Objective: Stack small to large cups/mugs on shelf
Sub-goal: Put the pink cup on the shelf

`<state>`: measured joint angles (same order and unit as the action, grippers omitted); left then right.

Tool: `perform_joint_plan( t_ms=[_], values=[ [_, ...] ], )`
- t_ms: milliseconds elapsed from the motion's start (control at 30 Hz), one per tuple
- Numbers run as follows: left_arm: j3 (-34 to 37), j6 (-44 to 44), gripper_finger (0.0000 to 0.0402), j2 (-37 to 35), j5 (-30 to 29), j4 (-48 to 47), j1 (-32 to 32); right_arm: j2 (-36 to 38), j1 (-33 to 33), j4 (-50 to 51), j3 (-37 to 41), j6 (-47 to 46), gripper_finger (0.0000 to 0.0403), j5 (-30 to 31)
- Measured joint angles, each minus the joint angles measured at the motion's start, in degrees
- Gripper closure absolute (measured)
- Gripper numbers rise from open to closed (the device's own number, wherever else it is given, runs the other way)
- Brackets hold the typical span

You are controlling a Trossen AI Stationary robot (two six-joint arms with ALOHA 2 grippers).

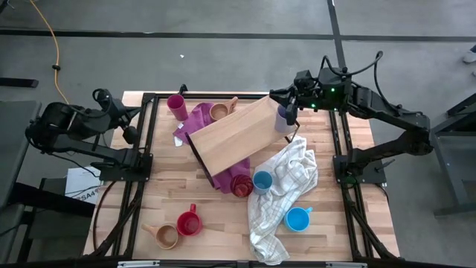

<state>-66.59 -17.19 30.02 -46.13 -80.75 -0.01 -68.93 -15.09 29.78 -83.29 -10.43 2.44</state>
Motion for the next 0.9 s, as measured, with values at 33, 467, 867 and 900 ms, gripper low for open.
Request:
perform_joint_plan(
  t_ms=[33, 467, 867, 900],
  values=[
    [0.0, 0.0, 0.0401, 0.1, 0.0, 0.3, 0.0, 0.0, 0.0, 0.0, 0.0, 0.0, 0.0354, -0.2],
    [0.0, 1.2, 0.0401, 0.2, -3.7, 3.4, 0.0, 0.0, 0.0, -0.5, 0.0, 0.4, 0.0354, -1.7],
    [0.0, 7.9, 0.0401, -0.3, -6.1, 11.3, 0.0, 2.0, 0.0, -1.0, -0.1, 0.3, 0.0354, -1.9],
    [0.0, 7.9, 0.0401, -0.5, -6.1, 12.0, 0.0, 2.1, 0.0, -1.1, -0.1, 0.3, 0.0354, -1.9]
  ],
)
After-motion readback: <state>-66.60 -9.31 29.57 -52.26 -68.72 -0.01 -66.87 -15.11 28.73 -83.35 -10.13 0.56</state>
